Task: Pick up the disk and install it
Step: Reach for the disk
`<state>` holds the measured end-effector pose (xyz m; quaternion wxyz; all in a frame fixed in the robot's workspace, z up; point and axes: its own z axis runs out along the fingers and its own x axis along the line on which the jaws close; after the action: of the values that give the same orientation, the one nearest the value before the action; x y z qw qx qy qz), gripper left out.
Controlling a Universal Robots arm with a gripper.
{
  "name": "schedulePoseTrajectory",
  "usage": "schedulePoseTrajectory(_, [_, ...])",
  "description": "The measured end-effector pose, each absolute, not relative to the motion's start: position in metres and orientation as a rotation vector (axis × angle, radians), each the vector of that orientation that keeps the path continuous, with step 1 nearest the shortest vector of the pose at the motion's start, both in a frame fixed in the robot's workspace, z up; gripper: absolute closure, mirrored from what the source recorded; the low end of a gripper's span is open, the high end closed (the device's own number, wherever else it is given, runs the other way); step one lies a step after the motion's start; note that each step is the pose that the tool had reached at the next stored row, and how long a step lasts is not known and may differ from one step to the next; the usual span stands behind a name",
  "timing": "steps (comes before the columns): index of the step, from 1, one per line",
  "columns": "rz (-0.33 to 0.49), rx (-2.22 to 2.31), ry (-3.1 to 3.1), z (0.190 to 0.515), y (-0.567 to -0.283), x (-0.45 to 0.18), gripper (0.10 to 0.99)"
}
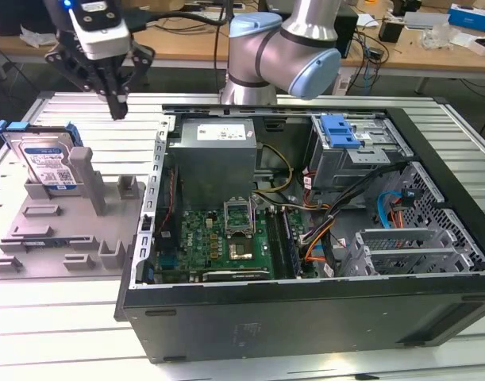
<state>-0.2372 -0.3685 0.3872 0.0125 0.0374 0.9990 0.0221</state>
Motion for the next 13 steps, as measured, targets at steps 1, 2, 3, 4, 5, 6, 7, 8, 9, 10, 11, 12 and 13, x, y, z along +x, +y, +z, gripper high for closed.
schedulePoseTrajectory(1, [0.069, 0.117, 3.114, 0.387, -0.367, -0.242, 0.98])
schedulePoseTrajectory(2, [0.069, 0.117, 3.114, 0.387, -0.365, -0.246, 0.98])
schedulePoseTrajectory(3, [0.069, 0.117, 3.114, 0.386, -0.361, -0.255, 0.98])
schedulePoseTrajectory(4, [0.069, 0.117, 3.114, 0.385, -0.358, -0.263, 0.98])
schedulePoseTrajectory(5, [0.069, 0.117, 3.114, 0.385, -0.357, -0.267, 0.98])
schedulePoseTrajectory(6, [0.069, 0.117, 3.114, 0.385, -0.355, -0.27, 0.98])
schedulePoseTrajectory(7, [0.069, 0.117, 3.114, 0.384, -0.353, -0.275, 0.98])
schedulePoseTrajectory(8, [0.069, 0.117, 3.114, 0.384, -0.352, -0.278, 0.98])
schedulePoseTrajectory(9, [0.069, 0.117, 3.114, 0.384, -0.351, -0.282, 0.98])
schedulePoseTrajectory(10, [0.069, 0.117, 3.114, 0.383, -0.349, -0.286, 0.98])
schedulePoseTrajectory(11, [0.069, 0.117, 3.114, 0.383, -0.346, -0.294, 0.98])
schedulePoseTrajectory(12, [0.069, 0.117, 3.114, 0.382, -0.343, -0.3, 0.98])
schedulePoseTrajectory(13, [0.069, 0.117, 3.114, 0.382, -0.341, -0.305, 0.98])
